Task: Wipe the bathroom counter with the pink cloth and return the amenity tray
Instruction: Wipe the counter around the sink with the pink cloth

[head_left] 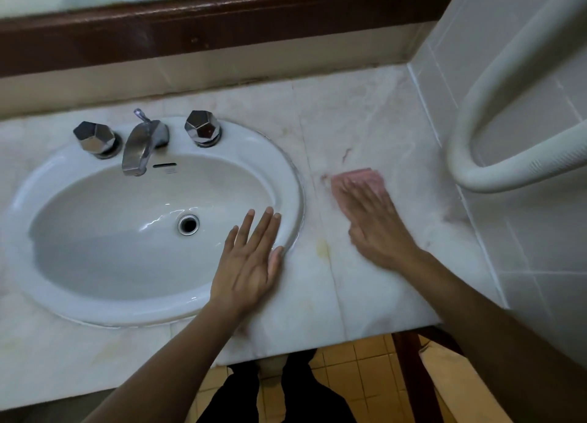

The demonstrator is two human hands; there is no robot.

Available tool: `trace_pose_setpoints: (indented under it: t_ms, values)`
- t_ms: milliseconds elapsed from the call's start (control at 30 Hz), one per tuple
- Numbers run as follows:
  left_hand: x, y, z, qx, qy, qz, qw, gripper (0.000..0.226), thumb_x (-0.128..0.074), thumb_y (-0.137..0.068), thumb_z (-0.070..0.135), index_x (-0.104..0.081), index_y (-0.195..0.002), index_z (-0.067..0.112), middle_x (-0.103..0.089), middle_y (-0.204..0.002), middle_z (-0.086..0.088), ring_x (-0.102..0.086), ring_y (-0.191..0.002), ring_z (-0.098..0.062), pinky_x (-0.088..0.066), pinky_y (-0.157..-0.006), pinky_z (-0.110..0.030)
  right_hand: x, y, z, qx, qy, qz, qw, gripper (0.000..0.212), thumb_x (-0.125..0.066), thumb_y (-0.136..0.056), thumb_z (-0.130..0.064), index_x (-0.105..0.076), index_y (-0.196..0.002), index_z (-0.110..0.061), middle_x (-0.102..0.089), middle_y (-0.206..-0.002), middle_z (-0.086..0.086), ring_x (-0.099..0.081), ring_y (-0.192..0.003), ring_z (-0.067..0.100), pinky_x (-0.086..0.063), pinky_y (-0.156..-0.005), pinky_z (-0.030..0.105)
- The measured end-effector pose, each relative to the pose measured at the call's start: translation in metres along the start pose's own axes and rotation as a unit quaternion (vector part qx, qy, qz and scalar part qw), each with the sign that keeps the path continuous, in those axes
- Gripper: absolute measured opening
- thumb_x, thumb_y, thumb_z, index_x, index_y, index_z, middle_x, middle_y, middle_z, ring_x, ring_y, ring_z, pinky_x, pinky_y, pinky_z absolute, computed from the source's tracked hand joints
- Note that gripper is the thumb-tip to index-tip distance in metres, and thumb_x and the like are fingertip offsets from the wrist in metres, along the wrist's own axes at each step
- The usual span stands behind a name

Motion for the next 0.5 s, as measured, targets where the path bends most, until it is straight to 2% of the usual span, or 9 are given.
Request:
trace_pose_setpoints:
  t_ms: [33, 100, 167, 233, 333, 433, 500]
  values:
    - [0.0, 0.0, 0.0, -0.002, -0.002, -0.002, 1.0, 0.058, -0.022, -0.107, 0.044, -0.023, -0.162, 0.025, -0.023, -0.17, 0.005, -0.015, -0.159, -0.023, -0.027, -0.123, -0.048, 0.002, 0.003, 0.017, -0.019, -0.004, -0.005, 1.0, 0.083, -0.036, -0.087, -0.031, -0.02, -0.167, -0.019, -0.022, -0.174, 0.003, -0.018, -0.161, 0.022, 0.003, -0.13, 0.037]
    - [-0.001, 0.001, 0.0, -0.003, -0.002, 0.001, 1.0, 0.058, -0.023, -0.107, 0.043, -0.023, -0.162, 0.024, -0.024, -0.17, 0.005, -0.015, -0.159, -0.024, -0.026, -0.124, -0.048, 0.018, -0.013, 0.054, -0.126, -0.017, -0.002, 0.992, 0.081, -0.029, -0.09, -0.037, -0.014, -0.168, -0.021, -0.017, -0.175, 0.005, -0.015, -0.162, 0.026, -0.004, -0.13, 0.046]
    - [-0.001, 0.0, 0.0, -0.005, -0.003, 0.006, 1.0, 0.058, -0.026, -0.107, 0.042, -0.024, -0.162, 0.023, -0.025, -0.169, 0.004, -0.016, -0.158, -0.024, -0.026, -0.123, -0.048, 0.03, -0.06, 0.08, -0.231, -0.033, 0.013, 0.972, 0.073, -0.025, -0.1, -0.038, -0.009, -0.168, -0.018, -0.009, -0.177, 0.006, -0.008, -0.163, 0.028, -0.001, -0.13, 0.051]
    - [-0.002, 0.001, 0.0, -0.005, -0.01, 0.007, 1.0, 0.058, -0.028, -0.107, 0.041, -0.024, -0.162, 0.023, -0.025, -0.169, 0.004, -0.017, -0.158, -0.025, -0.027, -0.123, -0.048, 0.038, -0.115, 0.08, -0.264, -0.038, 0.032, 0.963, 0.067, -0.022, -0.107, -0.041, -0.007, -0.168, -0.016, -0.003, -0.177, 0.006, -0.003, -0.164, 0.029, 0.003, -0.13, 0.056]
    - [-0.003, 0.0, -0.001, -0.003, -0.022, 0.003, 1.0, 0.058, -0.026, -0.107, 0.043, -0.022, -0.163, 0.025, -0.022, -0.17, 0.006, -0.015, -0.159, -0.024, -0.027, -0.123, -0.047, 0.034, -0.163, 0.037, -0.202, -0.052, 0.011, 0.978, 0.064, -0.024, -0.112, -0.041, -0.003, -0.168, -0.019, 0.002, -0.177, 0.001, 0.003, -0.164, 0.025, 0.008, -0.129, 0.052]
    - [-0.002, 0.001, -0.001, -0.003, -0.022, 0.002, 1.0, 0.059, -0.027, -0.107, 0.043, -0.022, -0.163, 0.025, -0.021, -0.17, 0.007, -0.015, -0.159, -0.023, -0.027, -0.123, -0.046, 0.022, -0.129, -0.025, -0.018, -0.06, -0.009, 0.998, 0.061, -0.028, -0.111, -0.033, -0.008, -0.168, -0.022, 0.0, -0.175, -0.006, 0.004, -0.163, 0.017, 0.014, -0.127, 0.037]
    - [-0.002, 0.0, -0.001, -0.004, -0.02, 0.001, 1.0, 0.058, -0.027, -0.107, 0.043, -0.023, -0.163, 0.025, -0.021, -0.17, 0.006, -0.015, -0.159, -0.023, -0.027, -0.123, -0.047, 0.017, -0.09, -0.026, 0.059, -0.071, -0.016, 0.996, 0.058, -0.03, -0.11, -0.028, -0.02, -0.167, -0.023, -0.011, -0.173, -0.008, -0.008, -0.161, 0.013, 0.004, -0.129, 0.033]
Point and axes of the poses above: each hand's wrist, its own y-axis away from the middle knuckle, its own x-axis out of the back of the hand, z = x × y, the point moved 4 cm from there along -y, towards the middle knuckle
